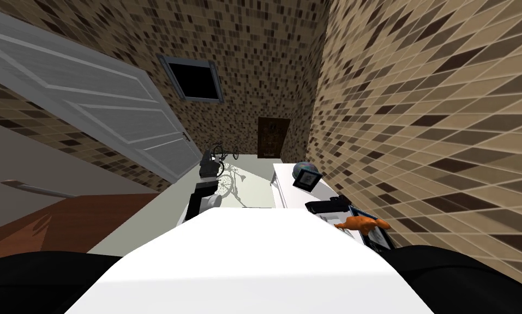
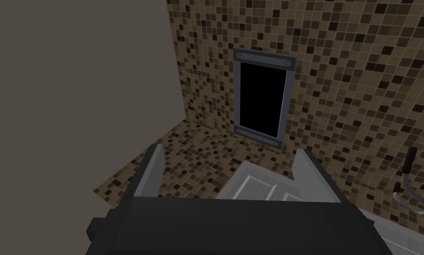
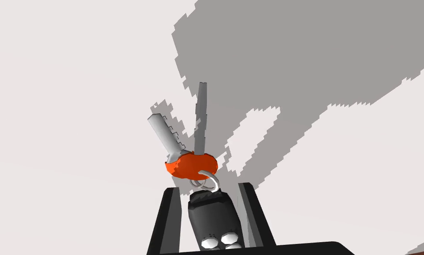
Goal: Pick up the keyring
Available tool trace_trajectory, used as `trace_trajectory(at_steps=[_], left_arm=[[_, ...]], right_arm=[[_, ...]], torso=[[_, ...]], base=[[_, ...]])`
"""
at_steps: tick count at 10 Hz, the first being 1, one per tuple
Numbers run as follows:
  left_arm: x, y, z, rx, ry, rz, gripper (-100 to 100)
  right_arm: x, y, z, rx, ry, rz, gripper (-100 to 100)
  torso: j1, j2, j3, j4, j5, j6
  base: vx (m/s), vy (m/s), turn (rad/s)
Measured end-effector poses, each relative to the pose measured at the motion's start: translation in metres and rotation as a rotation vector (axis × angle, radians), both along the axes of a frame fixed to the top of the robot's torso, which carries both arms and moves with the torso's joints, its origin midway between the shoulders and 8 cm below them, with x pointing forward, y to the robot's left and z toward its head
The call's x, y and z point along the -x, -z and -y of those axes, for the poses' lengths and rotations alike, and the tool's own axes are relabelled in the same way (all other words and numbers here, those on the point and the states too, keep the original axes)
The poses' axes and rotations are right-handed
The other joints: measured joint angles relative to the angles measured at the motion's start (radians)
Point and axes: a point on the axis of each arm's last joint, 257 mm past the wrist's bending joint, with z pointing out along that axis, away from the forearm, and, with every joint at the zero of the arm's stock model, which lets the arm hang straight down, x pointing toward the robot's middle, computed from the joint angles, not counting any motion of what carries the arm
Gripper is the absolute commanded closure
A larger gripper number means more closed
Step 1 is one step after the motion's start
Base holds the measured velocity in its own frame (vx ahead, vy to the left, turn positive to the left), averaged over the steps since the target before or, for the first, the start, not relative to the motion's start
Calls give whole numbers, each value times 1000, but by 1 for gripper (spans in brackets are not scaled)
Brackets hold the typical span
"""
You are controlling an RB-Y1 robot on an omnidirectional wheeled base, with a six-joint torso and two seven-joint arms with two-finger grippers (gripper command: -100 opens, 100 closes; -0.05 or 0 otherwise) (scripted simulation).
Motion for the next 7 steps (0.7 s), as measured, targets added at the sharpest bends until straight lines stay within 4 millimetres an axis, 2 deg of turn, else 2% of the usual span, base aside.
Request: trace_trajectory(at_steps=[1,2,6,7], left_arm=[[0,0,0,0,0,0,0],[0,0,0,0,0,0,0],[0,0,0,0,0,0,0],[0,0,0,0,0,0,0]], right_arm=[[0,0,0,0,0,0,0],[0,0,0,0,0,0,100],[2,-17,6,-1,-21,-4,100],[2,-17,6,-2,-21,-3,0]], torso=[[0,0,0,0,0,0],[0,0,0,0,0,0],[1,-3,-2,-1,0,0],[1,-2,-1,0,0,0]], base=[[0,0,0],[27,4,-85],[36,9,-61],[0,0,0]])
